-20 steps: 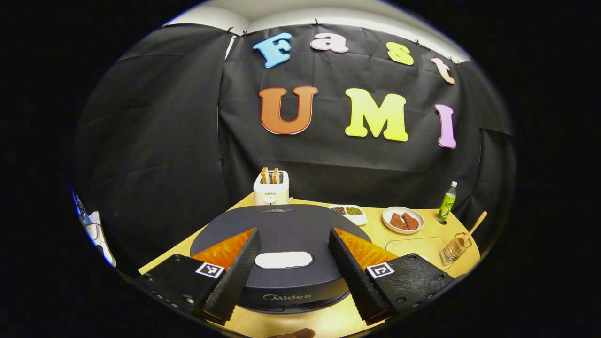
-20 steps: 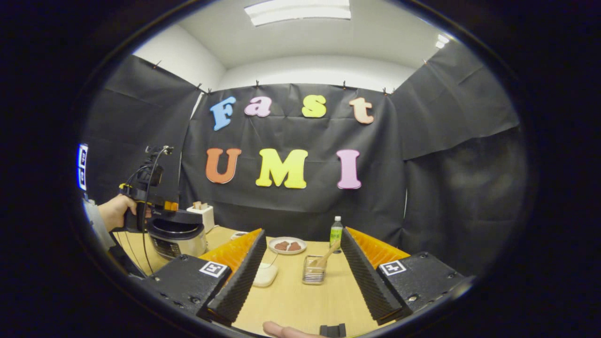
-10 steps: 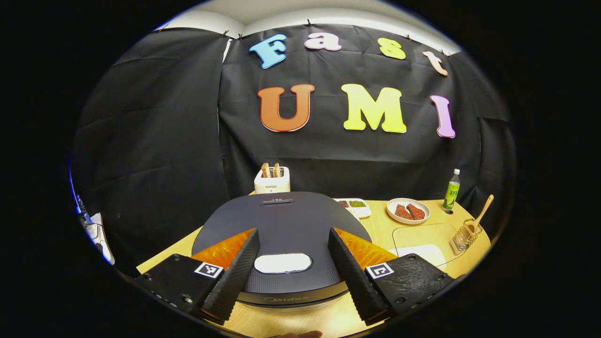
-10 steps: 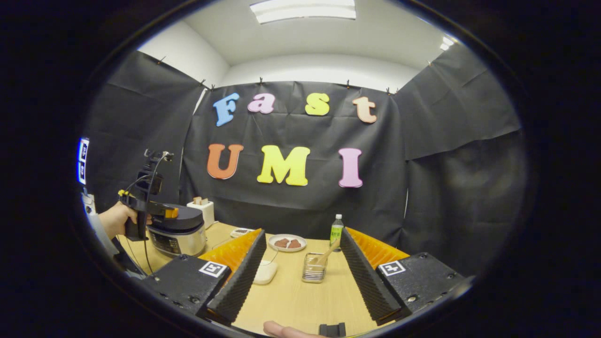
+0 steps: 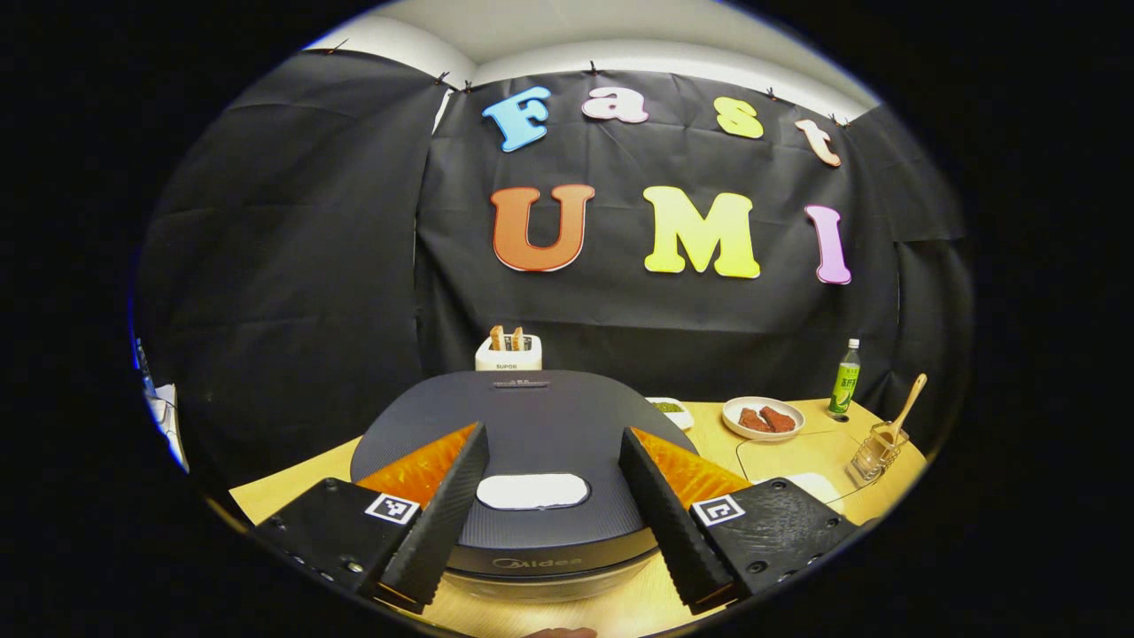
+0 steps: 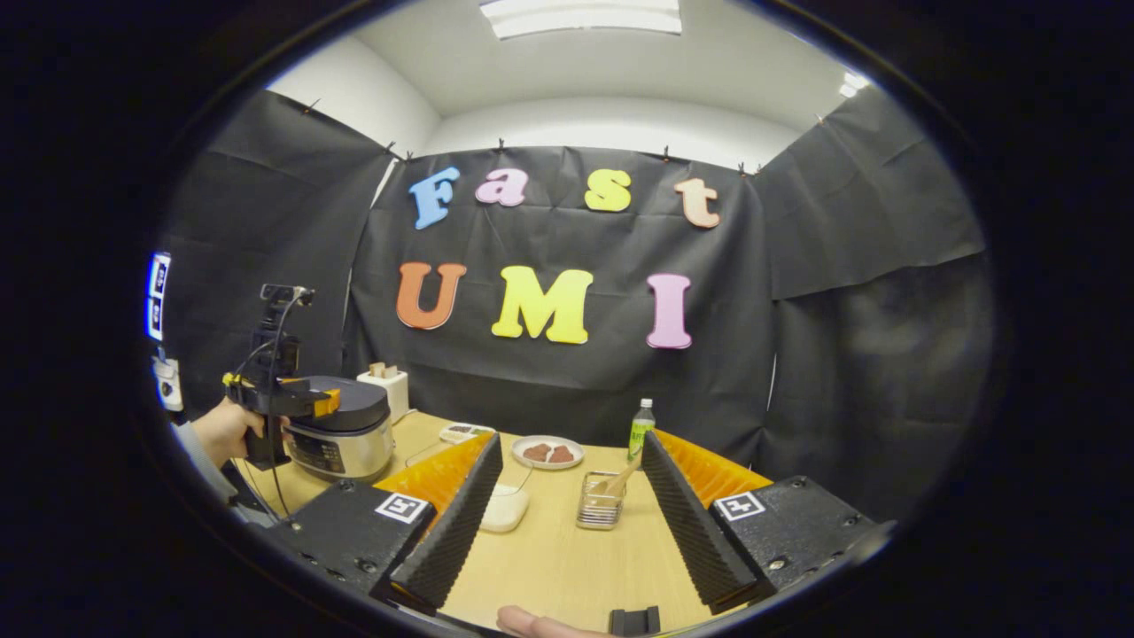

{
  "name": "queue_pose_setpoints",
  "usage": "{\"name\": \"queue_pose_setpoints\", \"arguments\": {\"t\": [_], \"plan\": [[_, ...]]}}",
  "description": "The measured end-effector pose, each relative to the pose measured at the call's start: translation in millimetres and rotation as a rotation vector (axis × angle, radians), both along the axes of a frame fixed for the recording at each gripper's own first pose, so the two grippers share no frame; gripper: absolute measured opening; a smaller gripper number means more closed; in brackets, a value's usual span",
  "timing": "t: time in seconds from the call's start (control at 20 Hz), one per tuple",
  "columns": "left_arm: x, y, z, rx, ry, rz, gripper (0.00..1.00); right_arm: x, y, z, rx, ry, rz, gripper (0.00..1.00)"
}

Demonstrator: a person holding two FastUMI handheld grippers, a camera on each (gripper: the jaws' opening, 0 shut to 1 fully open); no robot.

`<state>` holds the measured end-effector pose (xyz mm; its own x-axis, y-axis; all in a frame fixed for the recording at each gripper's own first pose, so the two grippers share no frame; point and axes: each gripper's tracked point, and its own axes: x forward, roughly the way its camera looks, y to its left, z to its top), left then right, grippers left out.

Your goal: Close the left gripper, press the button to open the rice cooker; take a wooden spoon from the chopstick holder with the right hand, scoop a spoonful of rice and pour it into the rice cooker, then put the wooden spoon back into the chopstick holder.

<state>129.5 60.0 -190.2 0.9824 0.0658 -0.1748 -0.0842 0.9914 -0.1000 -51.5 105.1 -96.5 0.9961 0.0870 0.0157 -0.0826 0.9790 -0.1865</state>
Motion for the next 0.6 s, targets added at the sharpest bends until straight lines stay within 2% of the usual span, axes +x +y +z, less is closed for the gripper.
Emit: {"name": "queue_pose_setpoints", "arguments": {"t": [0.1,0.15,0.45,0.55,0.6], "plan": [[-1,-1,4,0.031,-0.044,0.001,1.0,-1,5,1,-0.004,-0.006,0.005,1.0],[0,0,6,0.042,-0.056,0.006,0.97,0,6,0,-0.007,-0.003,0.005,1.0],[-24,3,19,0.111,-0.045,0.053,0.94,6,0,-3,-0.006,0.008,-0.022,0.99],[-36,-5,31,0.111,-0.047,0.042,0.93,7,-3,-3,-0.003,0.012,-0.034,1.0],[-41,-10,38,0.104,-0.042,0.028,0.85,7,-3,-3,0.0,0.012,-0.038,1.0]]}}
